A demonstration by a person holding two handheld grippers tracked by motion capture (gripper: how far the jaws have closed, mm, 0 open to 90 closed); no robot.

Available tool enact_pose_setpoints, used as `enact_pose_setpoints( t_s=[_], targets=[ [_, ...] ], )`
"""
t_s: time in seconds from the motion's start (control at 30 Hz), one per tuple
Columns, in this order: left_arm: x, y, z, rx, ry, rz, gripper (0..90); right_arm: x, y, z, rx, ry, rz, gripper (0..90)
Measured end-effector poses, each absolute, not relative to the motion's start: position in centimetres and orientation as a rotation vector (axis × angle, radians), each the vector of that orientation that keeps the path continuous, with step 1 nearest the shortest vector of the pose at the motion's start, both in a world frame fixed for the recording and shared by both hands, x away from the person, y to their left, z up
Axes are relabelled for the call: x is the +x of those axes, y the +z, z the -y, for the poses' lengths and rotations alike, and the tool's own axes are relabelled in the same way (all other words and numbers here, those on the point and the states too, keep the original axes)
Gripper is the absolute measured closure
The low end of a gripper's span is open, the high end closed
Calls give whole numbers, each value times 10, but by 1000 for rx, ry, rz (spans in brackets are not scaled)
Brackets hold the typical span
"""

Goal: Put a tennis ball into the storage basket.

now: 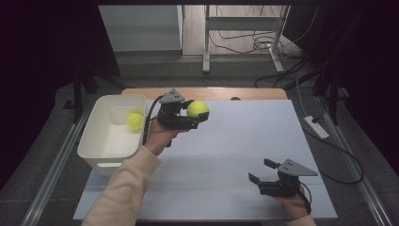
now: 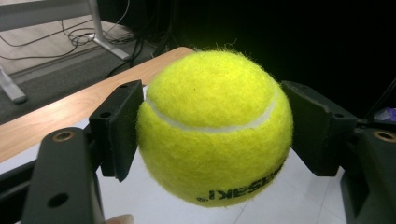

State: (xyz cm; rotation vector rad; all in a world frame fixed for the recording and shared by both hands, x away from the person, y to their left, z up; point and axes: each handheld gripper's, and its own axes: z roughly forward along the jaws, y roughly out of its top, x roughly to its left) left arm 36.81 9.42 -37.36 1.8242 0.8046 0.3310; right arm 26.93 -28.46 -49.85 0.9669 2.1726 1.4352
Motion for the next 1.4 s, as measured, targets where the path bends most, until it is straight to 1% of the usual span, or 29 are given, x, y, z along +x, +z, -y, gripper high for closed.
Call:
enact_pose_setpoints(
  t_s=[0.63, 1.4],
  targets=[
    [368, -368, -117, 1786, 377, -848, 263, 270, -499, 285, 973, 1428, -2172, 147],
    [370, -364, -150, 1754, 443, -946, 263, 270, -499, 285, 976, 1423, -2166, 147]
  ],
)
